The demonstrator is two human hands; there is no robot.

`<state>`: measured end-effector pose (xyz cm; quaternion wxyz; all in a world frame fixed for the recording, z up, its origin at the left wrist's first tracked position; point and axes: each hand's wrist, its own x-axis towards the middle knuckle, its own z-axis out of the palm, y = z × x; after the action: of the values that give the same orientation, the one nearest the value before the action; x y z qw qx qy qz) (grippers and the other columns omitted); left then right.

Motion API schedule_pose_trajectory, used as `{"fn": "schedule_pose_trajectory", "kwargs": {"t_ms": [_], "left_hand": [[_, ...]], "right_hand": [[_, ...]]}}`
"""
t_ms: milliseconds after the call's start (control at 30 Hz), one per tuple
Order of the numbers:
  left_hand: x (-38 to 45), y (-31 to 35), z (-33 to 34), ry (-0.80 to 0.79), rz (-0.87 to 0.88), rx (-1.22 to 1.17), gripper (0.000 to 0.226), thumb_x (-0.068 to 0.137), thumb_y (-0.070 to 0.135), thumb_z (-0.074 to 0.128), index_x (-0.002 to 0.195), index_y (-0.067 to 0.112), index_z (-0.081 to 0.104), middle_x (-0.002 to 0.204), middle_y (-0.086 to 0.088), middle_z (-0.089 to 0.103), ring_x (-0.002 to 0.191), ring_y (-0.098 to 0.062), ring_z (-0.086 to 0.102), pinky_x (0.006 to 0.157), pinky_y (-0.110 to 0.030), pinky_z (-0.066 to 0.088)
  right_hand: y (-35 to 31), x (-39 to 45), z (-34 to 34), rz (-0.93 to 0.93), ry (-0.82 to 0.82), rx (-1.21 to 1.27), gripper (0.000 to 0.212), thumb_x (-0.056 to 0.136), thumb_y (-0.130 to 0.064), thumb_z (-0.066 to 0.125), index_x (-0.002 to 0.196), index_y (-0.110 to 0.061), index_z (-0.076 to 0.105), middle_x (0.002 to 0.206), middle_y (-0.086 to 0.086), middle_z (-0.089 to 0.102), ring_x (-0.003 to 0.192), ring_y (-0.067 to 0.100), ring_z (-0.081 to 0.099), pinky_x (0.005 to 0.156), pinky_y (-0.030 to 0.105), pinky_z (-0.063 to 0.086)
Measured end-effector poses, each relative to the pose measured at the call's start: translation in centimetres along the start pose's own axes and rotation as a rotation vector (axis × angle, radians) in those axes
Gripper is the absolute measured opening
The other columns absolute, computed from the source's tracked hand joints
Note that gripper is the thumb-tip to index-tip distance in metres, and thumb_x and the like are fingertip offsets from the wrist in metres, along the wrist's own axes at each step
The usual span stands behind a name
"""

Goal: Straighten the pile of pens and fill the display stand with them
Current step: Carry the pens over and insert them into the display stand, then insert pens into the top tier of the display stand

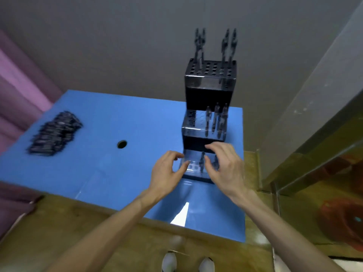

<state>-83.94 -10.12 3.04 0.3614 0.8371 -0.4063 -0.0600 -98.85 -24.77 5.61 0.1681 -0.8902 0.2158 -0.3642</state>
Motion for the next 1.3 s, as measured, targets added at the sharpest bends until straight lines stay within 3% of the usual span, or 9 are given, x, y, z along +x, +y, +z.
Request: {"fn": "schedule_pose_trajectory", "kwargs": {"t_ms": [133, 300, 433, 600, 700, 833, 1067, 1300], "left_hand": [[-0.4, -5.0, -4.8, -0.012, -0.048, 0.203, 0.036, 0.096, 0.05, 0.06, 0.118, 0.022, 0.063, 0.125, 0.01, 0.059, 0.115, -0.015, 0.057, 0.094, -0.037, 0.048], [-0.9, -11.9, -12.7, -0.056, -0.091, 0.383, 0.059, 0.1, 0.052, 0.054, 0.142, 0.012, 0.052, 0.155, -0.008, 0.043, 0.138, -0.031, 0.047, 0.109, -0.045, 0.041], [-2.1, -18.1, -20.5, -0.106, -0.165, 0.507, 0.072, 0.104, 0.058, 0.041, 0.16, 0.015, 0.03, 0.17, -0.011, 0.014, 0.155, -0.031, 0.02, 0.125, -0.047, 0.019], [-3.8, -26.1, -30.6, -0.204, -0.229, 0.68, 0.083, 0.101, 0.071, 0.022, 0.165, 0.019, 0.01, 0.172, -0.008, -0.006, 0.159, -0.029, 0.001, 0.128, -0.048, 0.002], [-4.9, -30.3, -35.8, -0.216, -0.235, 0.736, 0.083, 0.101, 0.07, 0.024, 0.164, 0.018, 0.012, 0.172, -0.01, -0.004, 0.158, -0.031, 0.004, 0.127, -0.05, 0.006], [-5.5, -34.8, -41.7, -0.301, -0.213, 0.844, 0.078, 0.102, 0.055, 0.047, 0.161, 0.014, 0.019, 0.17, -0.016, 0.004, 0.154, -0.034, 0.016, 0.125, -0.05, 0.016], [-1.4, -41.9, -46.2, -0.332, -0.27, 0.879, 0.079, 0.103, 0.058, 0.04, 0.164, 0.016, 0.011, 0.171, -0.015, 0.001, 0.156, -0.034, 0.01, 0.126, -0.052, 0.012], [6.4, -46.6, -45.7, -0.424, -0.166, 0.84, 0.076, 0.104, 0.059, 0.038, 0.162, 0.015, 0.017, 0.17, -0.016, 0.006, 0.155, -0.034, 0.015, 0.125, -0.05, 0.015]], "right_hand": [[-4.1, 1.1, 3.7, -0.111, -0.058, 0.066, 0.038, 0.091, -0.02, 0.067, 0.126, -0.006, 0.065, 0.131, 0.007, 0.061, 0.128, 0.028, 0.052, 0.105, 0.04, 0.044], [-10.8, 1.1, 9.5, -0.138, -0.328, -0.11, 0.07, 0.096, -0.051, 0.043, 0.147, -0.003, 0.047, 0.153, 0.015, 0.045, 0.148, 0.038, 0.032, 0.114, 0.052, 0.037], [-18.4, 1.6, 14.6, -0.143, -0.481, -0.217, 0.091, 0.094, -0.069, 0.019, 0.16, -0.008, 0.023, 0.168, 0.012, 0.018, 0.157, 0.032, 0.004, 0.124, 0.052, 0.011], [-28.9, 3.5, 22.0, -0.148, -0.649, -0.346, 0.104, 0.083, -0.081, -0.001, 0.163, -0.014, 0.001, 0.17, 0.011, -0.005, 0.155, 0.03, -0.017, 0.124, 0.054, -0.008], [-33.8, 6.0, 26.0, -0.152, -0.762, -0.391, 0.096, 0.093, -0.078, 0.014, 0.163, -0.013, 0.0, 0.17, 0.012, -0.003, 0.156, 0.032, -0.014, 0.124, 0.054, -0.006], [-38.0, 10.1, 30.3, -0.137, -0.943, -0.408, 0.087, 0.101, -0.066, 0.03, 0.163, -0.012, 0.002, 0.169, 0.013, 0.007, 0.156, 0.035, -0.005, 0.125, 0.052, 0.005], [-41.6, 15.0, 35.2, -0.165, -0.883, -0.611, 0.085, 0.101, -0.067, 0.021, 0.163, -0.013, -0.002, 0.17, 0.015, -0.004, 0.156, 0.036, -0.011, 0.125, 0.055, 0.0], [-39.9, 21.0, 44.9, -0.08, -0.959, -0.558, 0.086, 0.102, -0.063, 0.032, 0.162, -0.01, 0.0, 0.169, 0.017, 0.001, 0.156, 0.037, -0.005, 0.125, 0.055, 0.006]]}}
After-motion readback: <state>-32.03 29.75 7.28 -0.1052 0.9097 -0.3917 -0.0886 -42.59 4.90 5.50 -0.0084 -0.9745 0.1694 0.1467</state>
